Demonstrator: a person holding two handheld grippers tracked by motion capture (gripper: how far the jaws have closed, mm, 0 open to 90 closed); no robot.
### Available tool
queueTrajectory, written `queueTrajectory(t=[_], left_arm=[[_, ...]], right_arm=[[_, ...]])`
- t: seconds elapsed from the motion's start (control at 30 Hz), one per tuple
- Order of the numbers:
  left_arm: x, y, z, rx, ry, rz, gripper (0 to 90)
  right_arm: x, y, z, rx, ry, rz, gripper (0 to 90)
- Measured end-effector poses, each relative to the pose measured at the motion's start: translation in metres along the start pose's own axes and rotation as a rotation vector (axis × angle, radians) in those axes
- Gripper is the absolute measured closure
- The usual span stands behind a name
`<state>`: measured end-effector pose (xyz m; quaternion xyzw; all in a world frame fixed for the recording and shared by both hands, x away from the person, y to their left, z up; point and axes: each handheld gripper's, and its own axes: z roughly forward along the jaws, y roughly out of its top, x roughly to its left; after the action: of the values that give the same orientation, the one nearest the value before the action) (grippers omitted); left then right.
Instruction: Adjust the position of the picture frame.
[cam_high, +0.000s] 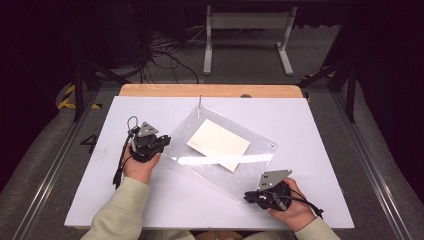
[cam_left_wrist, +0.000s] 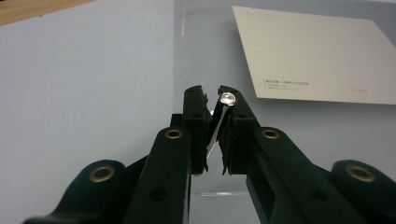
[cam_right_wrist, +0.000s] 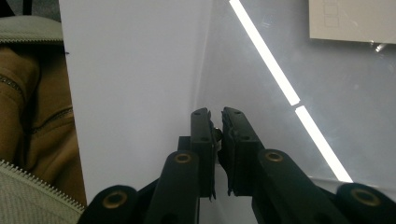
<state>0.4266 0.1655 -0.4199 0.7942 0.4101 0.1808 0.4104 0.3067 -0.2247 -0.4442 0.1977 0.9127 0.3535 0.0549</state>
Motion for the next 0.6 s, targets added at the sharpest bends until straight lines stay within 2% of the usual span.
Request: queueTrajectory(t=[0.13,0.17,0.27,0.4,0.43,0.47,0.6], left_arm=[[0.003,0.003,0.012,-0.036,-0.013,-0.027,81.0],[0.005,0.002,0.019,-0.042,-0.027,-0.047,81.0],[0.010,-0.003,0.034,-0.016,-0.037,-0.094,81.0],[0.012,-0.007,0.038,-0.017,-0.056,-0.111,80.6],[0.012,-0.007,0.038,-0.022,-0.054,-0.109,79.9],[0.013,-0.008,0.036,-0.039,-0.070,-0.108,78.5],[0.010,-0.007,0.026,-0.037,-0.058,-0.065,61.3]], right_arm=[[0.000,-0.001,0.000,-0.005,0.000,0.008,82.5],[0.000,-0.001,0.000,-0.006,-0.001,0.009,82.6],[0.000,-0.001,0.000,-0.007,-0.002,0.012,82.6],[0.000,-0.001,0.000,-0.010,-0.001,0.016,82.6],[0.000,-0.001,0.000,-0.013,0.000,0.016,82.6],[0.000,-0.001,0.000,-0.014,0.001,0.021,82.5],[-0.001,-0.002,-0.001,-0.020,0.016,0.045,79.7]])
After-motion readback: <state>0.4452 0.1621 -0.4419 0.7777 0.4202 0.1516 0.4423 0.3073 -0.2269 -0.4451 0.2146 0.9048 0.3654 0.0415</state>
